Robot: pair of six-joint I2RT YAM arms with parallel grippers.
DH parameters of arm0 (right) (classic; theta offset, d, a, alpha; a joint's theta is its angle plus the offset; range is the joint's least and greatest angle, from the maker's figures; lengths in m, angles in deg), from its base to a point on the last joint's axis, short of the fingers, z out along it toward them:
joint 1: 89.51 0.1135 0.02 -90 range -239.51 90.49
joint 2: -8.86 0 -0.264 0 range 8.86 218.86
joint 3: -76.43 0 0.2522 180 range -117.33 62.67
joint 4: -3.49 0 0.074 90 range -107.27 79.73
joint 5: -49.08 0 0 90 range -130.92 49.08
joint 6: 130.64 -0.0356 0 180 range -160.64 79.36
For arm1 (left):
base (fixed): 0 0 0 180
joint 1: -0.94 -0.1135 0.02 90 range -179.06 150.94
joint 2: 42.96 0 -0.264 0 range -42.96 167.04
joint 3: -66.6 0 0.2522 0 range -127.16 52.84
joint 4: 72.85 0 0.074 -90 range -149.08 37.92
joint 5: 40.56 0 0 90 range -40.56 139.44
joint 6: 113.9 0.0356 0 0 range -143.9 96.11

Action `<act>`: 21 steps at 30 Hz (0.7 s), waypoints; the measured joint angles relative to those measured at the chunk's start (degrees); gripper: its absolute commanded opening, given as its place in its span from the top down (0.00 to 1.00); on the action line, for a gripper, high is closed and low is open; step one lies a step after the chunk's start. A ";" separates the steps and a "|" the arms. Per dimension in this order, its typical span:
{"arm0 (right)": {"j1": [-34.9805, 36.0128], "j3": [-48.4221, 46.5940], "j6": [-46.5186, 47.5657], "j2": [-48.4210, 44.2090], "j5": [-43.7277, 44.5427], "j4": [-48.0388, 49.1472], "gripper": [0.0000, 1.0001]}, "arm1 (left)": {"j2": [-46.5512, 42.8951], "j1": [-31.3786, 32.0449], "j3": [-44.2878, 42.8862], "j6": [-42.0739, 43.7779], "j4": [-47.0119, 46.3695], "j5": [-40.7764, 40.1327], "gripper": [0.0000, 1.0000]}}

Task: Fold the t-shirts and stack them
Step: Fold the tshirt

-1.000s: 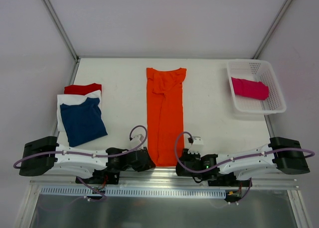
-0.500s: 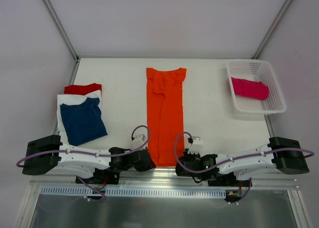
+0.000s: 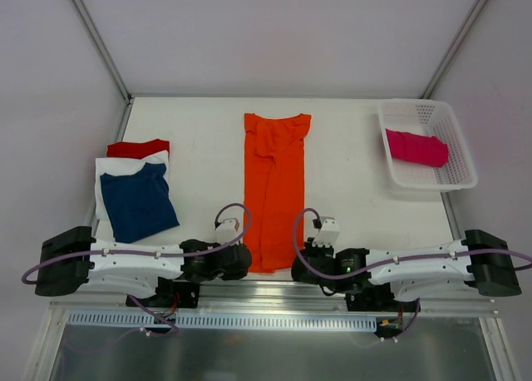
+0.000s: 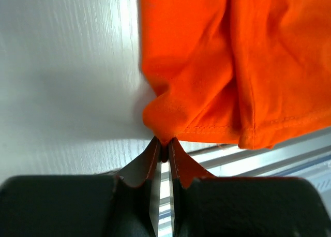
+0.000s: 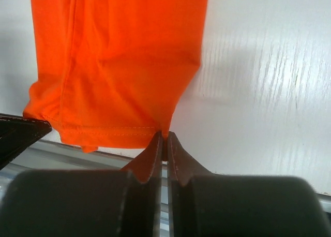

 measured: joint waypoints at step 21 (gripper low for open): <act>-8.31 -6.75 13.09 13.70 -3.82 3.87 0.99 | 8.24 -8.22 -12.28 16.55 6.19 -2.54 0.99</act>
